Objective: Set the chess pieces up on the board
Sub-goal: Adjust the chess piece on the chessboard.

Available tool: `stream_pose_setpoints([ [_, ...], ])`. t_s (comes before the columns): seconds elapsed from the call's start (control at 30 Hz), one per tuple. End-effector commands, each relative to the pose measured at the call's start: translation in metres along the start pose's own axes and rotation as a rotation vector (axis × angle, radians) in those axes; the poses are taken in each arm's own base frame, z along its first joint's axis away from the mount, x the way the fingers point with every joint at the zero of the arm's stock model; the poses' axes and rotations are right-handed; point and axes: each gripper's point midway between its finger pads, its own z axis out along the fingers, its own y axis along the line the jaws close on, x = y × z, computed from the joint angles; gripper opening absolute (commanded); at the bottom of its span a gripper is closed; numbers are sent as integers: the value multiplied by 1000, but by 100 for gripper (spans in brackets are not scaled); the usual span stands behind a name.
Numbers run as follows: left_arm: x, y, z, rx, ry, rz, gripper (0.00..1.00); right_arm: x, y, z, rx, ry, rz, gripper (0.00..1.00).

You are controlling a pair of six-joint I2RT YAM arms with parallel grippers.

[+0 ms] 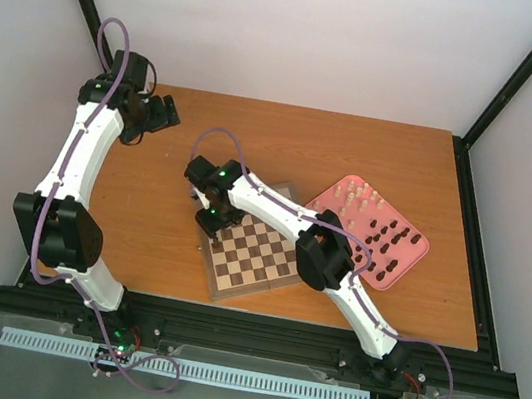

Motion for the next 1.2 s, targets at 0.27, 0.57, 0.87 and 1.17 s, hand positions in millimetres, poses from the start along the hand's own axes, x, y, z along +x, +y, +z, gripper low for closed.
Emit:
stream_pose_setpoints([
  [0.27, -11, -7, -9, 6, -29, 22, 100, 7, 17, -59, -17, -45, -48, 60],
  [0.57, -8, -6, -7, 4, -24, 21, 100, 29, 35, -51, -54, 24, -94, 55],
  [0.87, -5, -5, -5, 8, -13, 21, 100, 29, 38, -38, -60, 52, -85, 49],
  [1.17, -4, -7, -7, 18, -14, 20, 100, 26, 44, -28, -94, 58, -96, 47],
])
